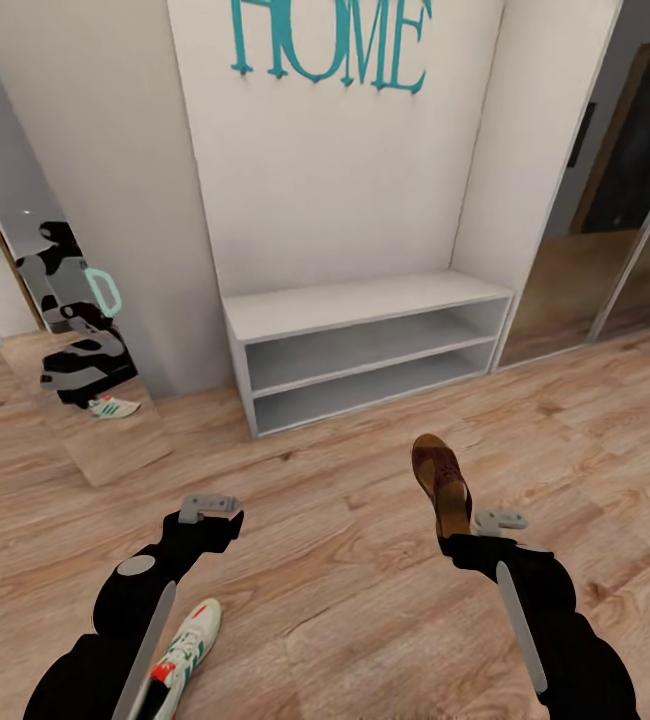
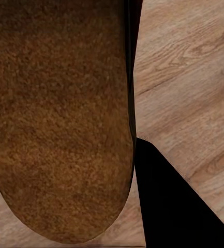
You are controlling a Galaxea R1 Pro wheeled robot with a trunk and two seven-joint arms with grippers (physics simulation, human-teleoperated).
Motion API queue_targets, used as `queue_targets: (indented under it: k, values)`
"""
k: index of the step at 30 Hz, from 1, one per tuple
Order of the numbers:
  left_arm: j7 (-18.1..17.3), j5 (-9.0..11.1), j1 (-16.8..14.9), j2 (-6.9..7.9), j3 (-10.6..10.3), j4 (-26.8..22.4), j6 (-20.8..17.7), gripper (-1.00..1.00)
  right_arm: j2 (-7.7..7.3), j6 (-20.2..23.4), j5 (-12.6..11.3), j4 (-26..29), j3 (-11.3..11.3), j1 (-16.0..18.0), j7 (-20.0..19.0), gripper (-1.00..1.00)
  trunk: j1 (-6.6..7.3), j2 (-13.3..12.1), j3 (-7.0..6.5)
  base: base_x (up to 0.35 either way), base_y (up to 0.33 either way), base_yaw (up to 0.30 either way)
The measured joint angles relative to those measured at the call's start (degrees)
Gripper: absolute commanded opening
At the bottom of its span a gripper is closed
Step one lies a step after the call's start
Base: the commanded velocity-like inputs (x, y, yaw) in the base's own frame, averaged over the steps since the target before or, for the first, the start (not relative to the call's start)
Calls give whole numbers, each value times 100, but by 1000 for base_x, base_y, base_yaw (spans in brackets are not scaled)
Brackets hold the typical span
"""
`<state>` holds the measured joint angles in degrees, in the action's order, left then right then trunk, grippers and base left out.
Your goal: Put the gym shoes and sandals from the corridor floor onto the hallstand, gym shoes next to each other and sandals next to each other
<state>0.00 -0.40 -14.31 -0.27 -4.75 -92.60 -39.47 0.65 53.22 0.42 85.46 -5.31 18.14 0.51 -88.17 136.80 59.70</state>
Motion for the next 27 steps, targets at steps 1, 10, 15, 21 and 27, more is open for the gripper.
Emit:
queue_targets:
  k: [1, 10, 15, 21, 27]
  values:
    - [0, 0, 0, 0, 0, 1, 1, 100, 0, 1, -2, 0, 0, 0, 0, -100, 0, 0, 0, 0, 126, -300]
    - [0, -1, 1, 1, 0, 2, 3, 100, 1, 2, 0, 1, 0, 1, 0, -100, 0, 0, 0, 0, 28, -300]
    - [0, -1, 1, 1, 0, 1, 3, 100, 1, 1, 1, 1, 0, 1, 0, -100, 0, 0, 0, 0, 1, -253]
    - [0, 1, 2, 1, 1, 2, 3, 100, 1, 2, 1, 0, 1, 2, 0, -100, 0, 0, 0, 0, 0, -44]
    - [0, 2, 2, 1, 1, 3, 3, 100, 1, 2, -2, -1, 1, 2, 0, -100, 0, 0, 0, 0, 0, -4]
